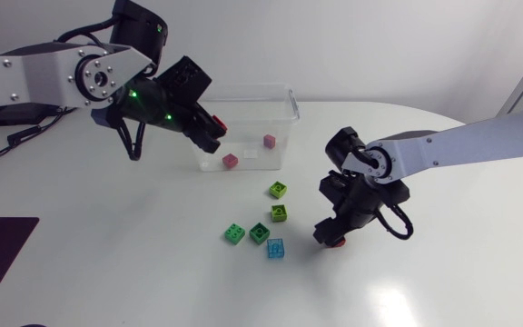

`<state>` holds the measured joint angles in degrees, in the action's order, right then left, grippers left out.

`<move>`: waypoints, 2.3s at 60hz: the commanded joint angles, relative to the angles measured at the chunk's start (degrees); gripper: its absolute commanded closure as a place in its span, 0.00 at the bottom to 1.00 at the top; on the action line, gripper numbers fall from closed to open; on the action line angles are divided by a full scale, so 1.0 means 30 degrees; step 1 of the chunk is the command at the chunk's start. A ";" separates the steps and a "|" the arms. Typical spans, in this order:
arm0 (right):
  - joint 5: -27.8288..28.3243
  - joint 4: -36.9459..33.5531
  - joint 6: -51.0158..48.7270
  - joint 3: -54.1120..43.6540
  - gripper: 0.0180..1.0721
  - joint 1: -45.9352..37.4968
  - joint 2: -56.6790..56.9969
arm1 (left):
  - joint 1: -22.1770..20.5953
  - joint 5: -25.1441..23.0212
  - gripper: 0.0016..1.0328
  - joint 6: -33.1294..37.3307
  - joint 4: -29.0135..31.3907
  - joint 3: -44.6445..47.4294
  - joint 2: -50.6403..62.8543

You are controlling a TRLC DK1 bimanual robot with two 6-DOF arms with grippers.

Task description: Place the duplo bricks in the container

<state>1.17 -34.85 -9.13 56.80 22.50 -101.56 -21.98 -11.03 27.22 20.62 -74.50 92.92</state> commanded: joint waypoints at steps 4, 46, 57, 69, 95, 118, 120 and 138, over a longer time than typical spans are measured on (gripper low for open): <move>-0.0214 -0.0365 0.0405 -0.0621 0.40 0.0322 -0.0307 | 0.0646 0.0541 0.70 -0.0900 -0.0751 -0.1417 0.1134; -0.0946 -0.0951 0.0493 -0.0211 0.63 0.0790 0.1538 | 0.2462 0.1097 0.69 -0.2453 -0.2978 -0.4552 0.4767; -0.0946 -0.1508 0.0493 0.0609 0.63 0.0849 0.2183 | 0.2492 0.1215 0.55 -0.2541 -0.3007 -0.5284 0.5734; -0.0976 -0.2299 0.0405 0.2074 0.63 0.0878 0.2739 | 0.2609 0.1478 0.08 -0.2658 -0.3124 -0.5284 0.5793; -0.0946 -0.3031 0.0639 0.8725 0.63 0.0644 0.0337 | 0.1437 0.1420 0.07 -0.2277 -0.2099 0.0312 -0.0741; -0.0976 -0.3500 0.1079 1.3266 0.63 0.0790 -0.2124 | -0.0497 0.1303 0.07 -0.0930 -0.1718 0.6054 -0.3172; -0.1005 -0.3559 0.1079 1.3588 0.63 0.0790 -0.2270 | -0.0555 0.1273 0.07 -0.0871 -0.1776 0.6347 -0.3201; -0.1181 -0.4994 0.1343 1.7719 0.63 0.0937 -0.4643 | -0.1346 0.1156 0.07 -0.0578 -0.2685 0.8749 -0.3201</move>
<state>-1.80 -48.31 -6.57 106.78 24.71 -112.53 -25.34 -7.20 24.23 13.50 -50.87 84.33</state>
